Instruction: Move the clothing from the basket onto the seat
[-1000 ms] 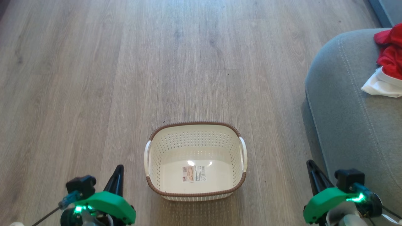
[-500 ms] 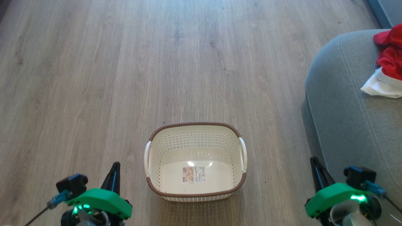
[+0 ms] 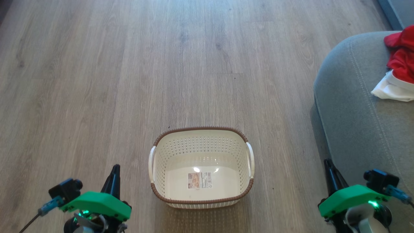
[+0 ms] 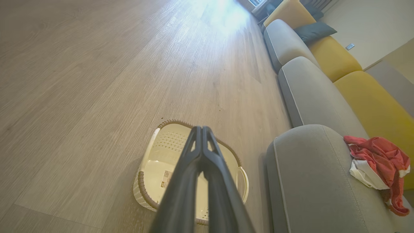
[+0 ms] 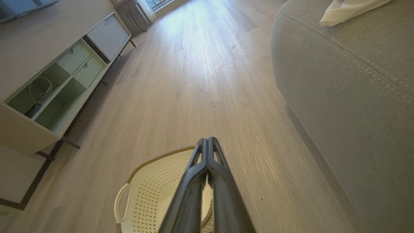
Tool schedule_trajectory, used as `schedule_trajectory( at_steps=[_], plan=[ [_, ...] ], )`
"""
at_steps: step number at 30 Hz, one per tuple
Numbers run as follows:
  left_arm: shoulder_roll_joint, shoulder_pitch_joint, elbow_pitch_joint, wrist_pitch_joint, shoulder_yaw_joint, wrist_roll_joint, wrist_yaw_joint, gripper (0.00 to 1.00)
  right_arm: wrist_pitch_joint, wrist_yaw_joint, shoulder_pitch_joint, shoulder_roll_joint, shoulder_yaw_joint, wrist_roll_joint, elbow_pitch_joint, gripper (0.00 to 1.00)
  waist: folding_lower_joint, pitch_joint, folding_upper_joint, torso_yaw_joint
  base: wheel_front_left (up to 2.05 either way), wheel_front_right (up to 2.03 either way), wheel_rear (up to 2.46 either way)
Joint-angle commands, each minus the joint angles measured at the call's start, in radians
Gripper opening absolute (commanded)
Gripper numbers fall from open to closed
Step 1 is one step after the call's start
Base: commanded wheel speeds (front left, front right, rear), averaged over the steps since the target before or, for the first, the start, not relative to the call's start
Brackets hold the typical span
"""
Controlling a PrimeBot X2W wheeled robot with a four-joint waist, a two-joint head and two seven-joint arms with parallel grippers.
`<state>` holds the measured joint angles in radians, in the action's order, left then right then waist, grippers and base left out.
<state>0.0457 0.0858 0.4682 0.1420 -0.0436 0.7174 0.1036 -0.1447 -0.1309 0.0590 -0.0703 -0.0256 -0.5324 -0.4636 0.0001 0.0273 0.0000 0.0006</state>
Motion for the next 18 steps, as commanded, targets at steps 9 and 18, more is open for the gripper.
schedule_trajectory(
  at_steps=[9,18],
  plan=[
    [0.003,0.038,-0.056,-0.025,0.031,0.096,0.009,0.00,0.027,0.000,0.039,-0.002,-0.009,-0.116,0.054,0.00,0.0000,-0.002,0.0000,0.000,0.00,0.00,0.00],
    [0.003,0.036,-0.075,-0.051,0.046,0.185,0.011,0.00,0.053,0.000,0.040,0.001,-0.018,-0.223,0.073,0.00,0.0000,-0.005,0.0000,0.000,0.00,0.00,0.00]
  ],
)
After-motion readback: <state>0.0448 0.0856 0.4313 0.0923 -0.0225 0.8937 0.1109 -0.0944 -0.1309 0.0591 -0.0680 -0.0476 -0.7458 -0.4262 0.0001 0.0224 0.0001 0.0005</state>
